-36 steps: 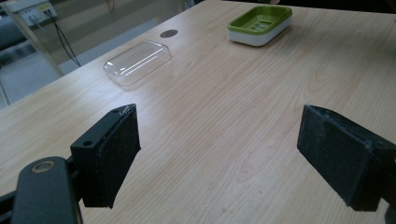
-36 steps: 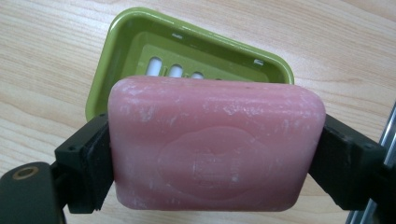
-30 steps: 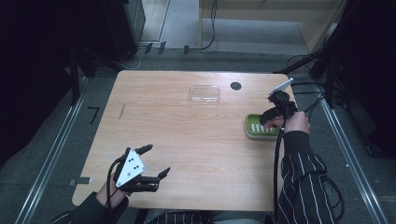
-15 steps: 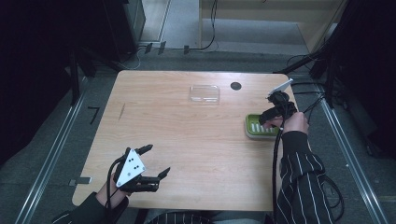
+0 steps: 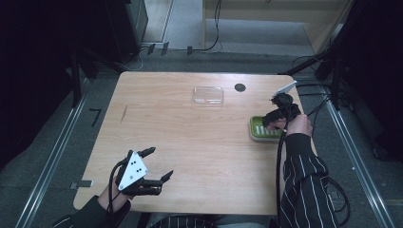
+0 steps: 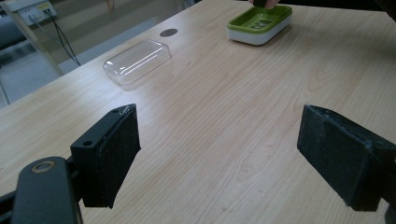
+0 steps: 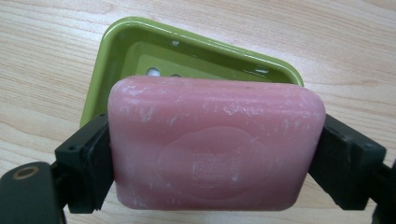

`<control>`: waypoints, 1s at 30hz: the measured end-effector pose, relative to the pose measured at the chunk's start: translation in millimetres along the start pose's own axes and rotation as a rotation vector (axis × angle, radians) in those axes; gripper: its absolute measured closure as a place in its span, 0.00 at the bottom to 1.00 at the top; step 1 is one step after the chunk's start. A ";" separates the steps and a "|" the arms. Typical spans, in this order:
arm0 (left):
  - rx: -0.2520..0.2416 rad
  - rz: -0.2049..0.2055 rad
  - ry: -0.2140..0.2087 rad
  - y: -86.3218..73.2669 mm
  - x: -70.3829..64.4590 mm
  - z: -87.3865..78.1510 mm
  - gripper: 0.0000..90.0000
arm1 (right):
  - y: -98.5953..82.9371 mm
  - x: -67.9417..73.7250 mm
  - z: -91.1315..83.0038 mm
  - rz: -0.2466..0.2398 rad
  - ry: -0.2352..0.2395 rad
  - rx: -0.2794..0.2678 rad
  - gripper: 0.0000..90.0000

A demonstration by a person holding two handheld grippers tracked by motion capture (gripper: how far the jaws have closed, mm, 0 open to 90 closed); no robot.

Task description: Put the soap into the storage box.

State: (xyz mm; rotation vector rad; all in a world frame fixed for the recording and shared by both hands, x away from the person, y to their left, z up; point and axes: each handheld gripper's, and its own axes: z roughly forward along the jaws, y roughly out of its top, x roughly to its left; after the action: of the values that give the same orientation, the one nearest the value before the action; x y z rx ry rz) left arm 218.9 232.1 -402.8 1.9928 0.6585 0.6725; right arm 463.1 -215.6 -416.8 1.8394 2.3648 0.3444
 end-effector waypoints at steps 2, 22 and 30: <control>-0.002 -0.002 -0.001 -0.1 -0.2 0.1 0.16 | -0.1 -0.9 0.3 0.003 -0.002 -0.003 0.14; 0.000 -0.001 -0.001 0.0 -0.5 0.3 0.16 | 4.5 0.4 11.2 0.022 0.012 -0.002 0.14; 0.003 0.000 -0.001 0.1 -0.7 0.3 0.16 | 5.3 2.2 16.8 0.043 0.031 -0.001 0.14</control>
State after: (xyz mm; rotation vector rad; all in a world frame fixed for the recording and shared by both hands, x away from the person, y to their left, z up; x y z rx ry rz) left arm 218.7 231.4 -402.9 1.9953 0.6590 0.6707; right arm 471.5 -210.5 -431.6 1.9005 2.3469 0.3810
